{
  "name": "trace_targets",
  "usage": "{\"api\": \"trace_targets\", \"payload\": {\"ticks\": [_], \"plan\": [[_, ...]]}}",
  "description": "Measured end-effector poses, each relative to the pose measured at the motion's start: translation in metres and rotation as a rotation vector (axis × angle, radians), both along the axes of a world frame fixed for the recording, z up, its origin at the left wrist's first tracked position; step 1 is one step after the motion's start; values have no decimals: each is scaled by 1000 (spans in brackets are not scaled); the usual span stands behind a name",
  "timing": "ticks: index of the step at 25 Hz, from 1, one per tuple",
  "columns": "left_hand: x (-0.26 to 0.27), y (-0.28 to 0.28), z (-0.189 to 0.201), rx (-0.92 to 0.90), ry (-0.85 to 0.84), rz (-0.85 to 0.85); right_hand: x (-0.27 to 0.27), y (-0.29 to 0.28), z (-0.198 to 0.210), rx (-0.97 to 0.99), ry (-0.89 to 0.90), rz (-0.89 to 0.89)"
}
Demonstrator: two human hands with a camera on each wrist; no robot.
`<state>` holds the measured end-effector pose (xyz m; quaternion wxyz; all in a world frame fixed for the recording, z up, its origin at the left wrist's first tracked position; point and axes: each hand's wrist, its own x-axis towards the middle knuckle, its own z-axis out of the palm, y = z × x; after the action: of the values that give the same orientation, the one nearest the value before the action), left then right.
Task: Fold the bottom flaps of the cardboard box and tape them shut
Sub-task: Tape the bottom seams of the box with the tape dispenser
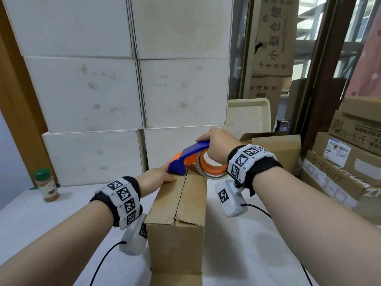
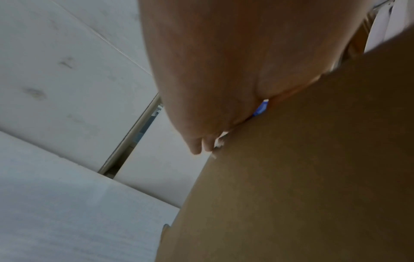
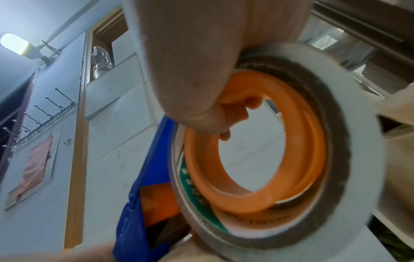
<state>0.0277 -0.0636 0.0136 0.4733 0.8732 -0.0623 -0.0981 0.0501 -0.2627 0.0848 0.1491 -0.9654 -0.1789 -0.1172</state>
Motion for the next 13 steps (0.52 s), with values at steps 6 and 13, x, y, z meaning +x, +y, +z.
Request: {"api": "trace_targets", "payload": {"ticks": [6, 13], "plan": [[-3, 1, -2, -43, 45, 78, 1, 8, -1, 35, -10, 3], [6, -7, -2, -90, 86, 144, 3, 11, -3, 74, 9, -8]]}}
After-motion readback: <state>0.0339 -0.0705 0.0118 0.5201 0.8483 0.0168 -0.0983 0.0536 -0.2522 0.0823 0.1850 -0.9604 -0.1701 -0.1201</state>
